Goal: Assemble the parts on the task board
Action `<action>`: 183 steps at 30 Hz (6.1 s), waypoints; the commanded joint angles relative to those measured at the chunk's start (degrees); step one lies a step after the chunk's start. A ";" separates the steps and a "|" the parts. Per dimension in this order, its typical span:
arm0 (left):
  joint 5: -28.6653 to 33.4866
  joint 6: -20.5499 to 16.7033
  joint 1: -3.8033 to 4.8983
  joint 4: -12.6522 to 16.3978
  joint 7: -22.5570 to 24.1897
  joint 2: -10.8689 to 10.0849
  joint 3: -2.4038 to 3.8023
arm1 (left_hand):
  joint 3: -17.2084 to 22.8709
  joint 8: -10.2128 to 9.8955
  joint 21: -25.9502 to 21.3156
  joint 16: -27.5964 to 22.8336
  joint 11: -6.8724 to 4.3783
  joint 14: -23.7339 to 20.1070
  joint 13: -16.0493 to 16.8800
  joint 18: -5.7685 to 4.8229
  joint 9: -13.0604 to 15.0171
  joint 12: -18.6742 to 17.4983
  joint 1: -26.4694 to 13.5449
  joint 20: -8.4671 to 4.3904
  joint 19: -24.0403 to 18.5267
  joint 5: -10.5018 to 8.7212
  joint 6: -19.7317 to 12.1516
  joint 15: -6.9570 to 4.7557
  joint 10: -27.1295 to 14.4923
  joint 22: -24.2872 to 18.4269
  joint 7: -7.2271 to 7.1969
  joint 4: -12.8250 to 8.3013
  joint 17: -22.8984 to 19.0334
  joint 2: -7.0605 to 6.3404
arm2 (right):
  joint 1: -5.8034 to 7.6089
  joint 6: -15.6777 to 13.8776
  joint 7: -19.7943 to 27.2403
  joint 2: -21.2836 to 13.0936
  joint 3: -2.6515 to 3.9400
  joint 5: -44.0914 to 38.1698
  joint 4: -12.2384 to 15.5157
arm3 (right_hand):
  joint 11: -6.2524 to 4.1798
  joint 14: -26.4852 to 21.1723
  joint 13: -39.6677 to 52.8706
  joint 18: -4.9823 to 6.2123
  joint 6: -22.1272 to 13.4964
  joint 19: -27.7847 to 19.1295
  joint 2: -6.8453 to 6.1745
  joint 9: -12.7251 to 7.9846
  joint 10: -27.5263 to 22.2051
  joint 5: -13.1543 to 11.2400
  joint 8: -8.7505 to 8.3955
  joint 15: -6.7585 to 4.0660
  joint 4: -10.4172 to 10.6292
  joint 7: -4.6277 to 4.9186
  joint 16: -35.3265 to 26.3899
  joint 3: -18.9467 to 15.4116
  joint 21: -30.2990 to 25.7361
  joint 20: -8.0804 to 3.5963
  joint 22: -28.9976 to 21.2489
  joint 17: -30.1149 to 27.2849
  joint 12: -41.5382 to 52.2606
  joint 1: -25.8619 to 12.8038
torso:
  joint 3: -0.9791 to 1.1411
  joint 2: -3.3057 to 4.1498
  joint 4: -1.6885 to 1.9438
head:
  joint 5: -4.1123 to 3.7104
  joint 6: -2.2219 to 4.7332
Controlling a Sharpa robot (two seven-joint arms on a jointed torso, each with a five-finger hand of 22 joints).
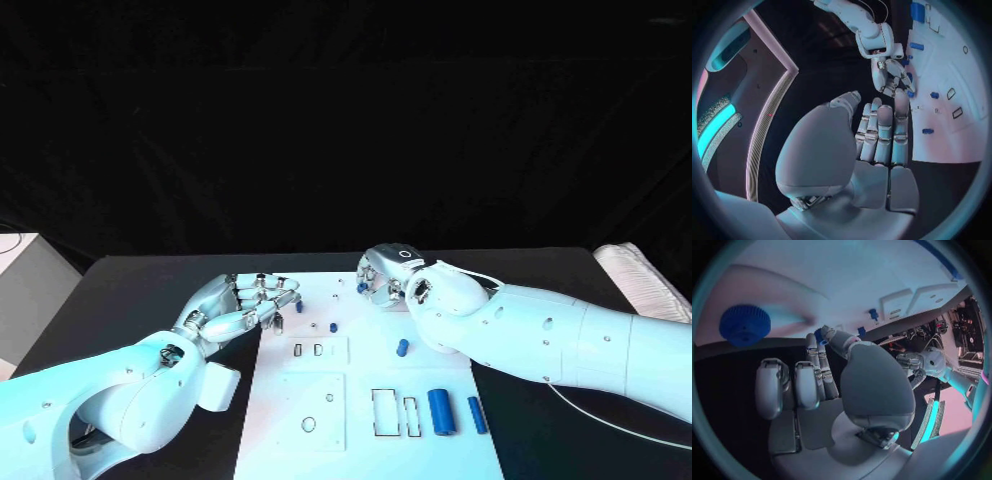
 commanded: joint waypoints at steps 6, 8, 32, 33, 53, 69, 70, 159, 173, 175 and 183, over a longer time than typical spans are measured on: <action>-0.05 0.91 0.27 -0.04 0.10 0.07 0.04 | 0.35 -0.33 0.35 -0.15 -0.01 0.44 0.05 0.59 0.08 -0.29 -0.37 0.15 -0.15 -0.35 -0.41 -0.10 -0.53 0.07 0.17 0.10 0.09 -0.04 | 0.14 -1.34 -2.52 2.50 0.15 -1.46 -2.11 | -0.38 2.54 0.08 -0.63 0.49 0.26 1.09 2.76 0.63 0.21 0.66 -0.34 -0.02 -0.46 0.48 -0.26 0.36 -0.26 0.30 0.23 -0.11 0.67 | 0.00 0.30 0.13 | 0.29 0.01; -0.05 0.93 0.30 -0.06 0.06 0.09 0.04 | 0.35 -0.33 0.35 -0.15 -0.01 0.44 0.05 0.59 0.08 -0.29 -0.37 0.15 -0.15 -0.35 -0.41 -0.10 -0.53 0.07 0.17 0.10 0.09 -0.04 | 0.15 -1.42 -2.93 2.87 0.17 -1.62 -2.42 | -0.38 2.54 0.08 -0.65 0.47 0.29 1.10 2.78 0.62 0.22 0.67 -0.34 -0.03 -0.46 0.47 -0.26 0.42 -0.26 0.38 0.20 -0.13 0.66 | -0.02 0.36 0.22 | 0.29 0.01; -0.05 1.06 0.63 -0.60 -0.20 0.19 0.04 | 0.52 -0.40 0.68 -0.20 0.04 0.53 0.09 0.60 0.16 -0.32 -0.34 0.18 -0.30 -0.40 -0.58 -0.06 -0.71 0.27 0.22 0.03 0.32 -0.15 | 0.15 -3.28 -4.28 5.24 0.64 -2.08 -3.69 | -0.34 2.56 0.16 -0.72 0.31 0.44 1.11 2.97 0.59 0.21 0.72 -0.30 0.08 -0.42 0.56 -0.34 0.65 -0.25 0.73 0.29 -0.23 0.44 | -0.04 0.75 0.20 | 0.98 0.01; -0.05 1.07 0.64 -0.63 -0.21 0.18 0.04 | 0.52 -0.40 0.68 -0.20 0.04 0.53 0.09 0.60 0.16 -0.32 -0.34 0.18 -0.30 -0.40 -0.58 -0.06 -0.71 0.27 0.22 0.03 0.32 -0.15 | 0.15 -3.33 -4.28 5.28 0.66 -2.09 -3.71 | -0.33 2.56 0.17 -0.73 0.29 0.45 1.10 3.00 0.59 0.21 0.72 -0.30 0.09 -0.41 0.54 -0.36 0.68 -0.25 0.78 0.25 -0.24 0.41 | -0.03 0.76 0.21 | 1.00 0.02; -0.05 1.16 0.95 -0.69 -0.41 0.33 0.04 | 0.52 -0.40 0.68 -0.20 0.04 0.53 0.09 0.60 0.16 -0.32 -0.34 0.18 -0.30 -0.40 -0.58 -0.06 -0.71 0.27 0.22 0.03 0.32 -0.15 | 0.08 -2.38 -3.81 7.14 0.72 -1.77 -5.80 | -0.31 2.56 0.22 -0.77 0.14 0.52 1.00 3.13 0.57 0.21 0.74 -0.27 0.14 -0.40 0.56 -0.45 0.79 -0.24 0.95 0.21 -0.31 0.25 | -0.12 1.16 0.37 | 1.04 -0.04; -0.05 1.57 1.18 -0.80 -1.02 0.45 0.04 | 0.57 -0.43 0.88 -0.26 0.10 0.51 0.11 0.60 0.22 -0.35 -0.46 0.22 -0.42 -0.43 -0.68 -0.02 -0.86 0.40 0.27 0.08 0.36 -0.22 | 0.04 -1.01 -3.23 7.90 0.71 -1.28 -6.99 | -0.20 2.55 0.34 -0.68 -0.42 0.28 0.72 3.41 0.34 0.22 0.66 -0.20 0.24 -0.29 0.64 -0.56 0.48 -0.18 0.56 0.21 -0.59 -0.11 | -0.16 1.29 0.34 | 0.82 0.03; -0.05 1.58 1.19 -0.79 -1.04 0.45 0.04 | 0.57 -0.43 0.88 -0.26 0.10 0.51 0.11 0.60 0.22 -0.35 -0.46 0.22 -0.42 -0.43 -0.68 -0.02 -0.86 0.40 0.27 0.08 0.36 -0.22 | 0.04 -0.98 -3.15 7.96 0.71 -1.22 -7.11 | -0.19 2.54 0.34 -0.68 -0.46 0.28 0.71 3.42 0.32 0.22 0.65 -0.19 0.24 -0.28 0.63 -0.56 0.48 -0.18 0.57 0.20 -0.61 -0.13 | -0.16 1.29 0.34 | 0.87 0.03; -0.14 2.21 1.30 -2.74 -2.32 -0.05 0.02 | 1.47 -0.57 1.66 -0.55 0.32 0.46 0.22 0.63 0.50 -0.45 -0.18 0.38 -0.95 -0.32 -1.14 0.14 -1.56 0.84 0.53 -0.10 0.66 0.23 | 1.57 4.04 -3.10 -6.79 1.65 23.11 -0.13 | 1.98 6.08 82.72 -3.96 -12.91 7.32 -0.71 5.60 16.96 3.85 -1.22 2.29 18.98 2.84 11.11 -27.03 11.04 2.31 15.73 20.67 83.82 10.18 | 0.16 0.47 -1.50 | 2.26 -1.41; -0.14 2.64 1.30 -2.83 -2.60 0.04 0.02 | 1.47 -0.57 1.66 -0.55 0.32 0.46 0.22 0.63 0.50 -0.45 -0.18 0.38 -0.95 -0.32 -1.14 0.14 -1.56 0.84 0.53 -0.10 0.66 0.23 | 1.53 4.77 -3.39 -6.01 1.50 21.67 -1.13 | 1.92 6.08 82.72 -3.96 -12.81 7.32 -0.79 5.57 16.96 3.82 -1.17 2.24 18.65 2.79 11.11 -26.72 11.04 2.26 15.73 20.67 83.82 10.64 | 0.18 0.47 -1.57 | 2.14 -1.47; -0.14 2.69 1.30 -2.83 -2.64 0.04 0.02 | 1.47 -0.57 1.66 -0.55 0.32 0.46 0.22 0.63 0.50 -0.45 -0.18 0.38 -0.95 -0.32 -1.14 0.14 -1.56 0.84 0.53 -0.10 0.66 0.23 | 1.51 4.98 -3.47 -5.95 1.45 21.06 -1.12 | 1.86 6.08 82.72 -3.96 -12.58 7.32 -0.85 5.55 16.96 3.82 -1.07 2.19 18.24 2.73 11.11 -26.29 11.04 2.21 15.73 20.67 83.82 11.25 | 0.19 0.46 -1.56 | 2.13 -1.49; -0.15 2.76 1.30 -2.83 -2.72 0.00 0.02 | 1.47 -0.57 1.66 -0.55 0.32 0.46 0.22 0.63 0.50 -0.45 -0.18 0.38 -0.95 -0.32 -1.14 0.14 -1.56 0.84 0.53 -0.10 0.66 0.23 | 1.24 4.28 -3.18 -5.86 1.27 18.18 -0.54 | 1.13 6.08 82.72 -3.96 -9.56 7.32 -0.20 5.35 16.96 3.88 -0.07 1.55 16.32 1.90 11.11 -21.40 11.04 1.71 15.73 20.67 83.82 13.84 | 0.20 0.46 -1.61 | 2.16 -1.47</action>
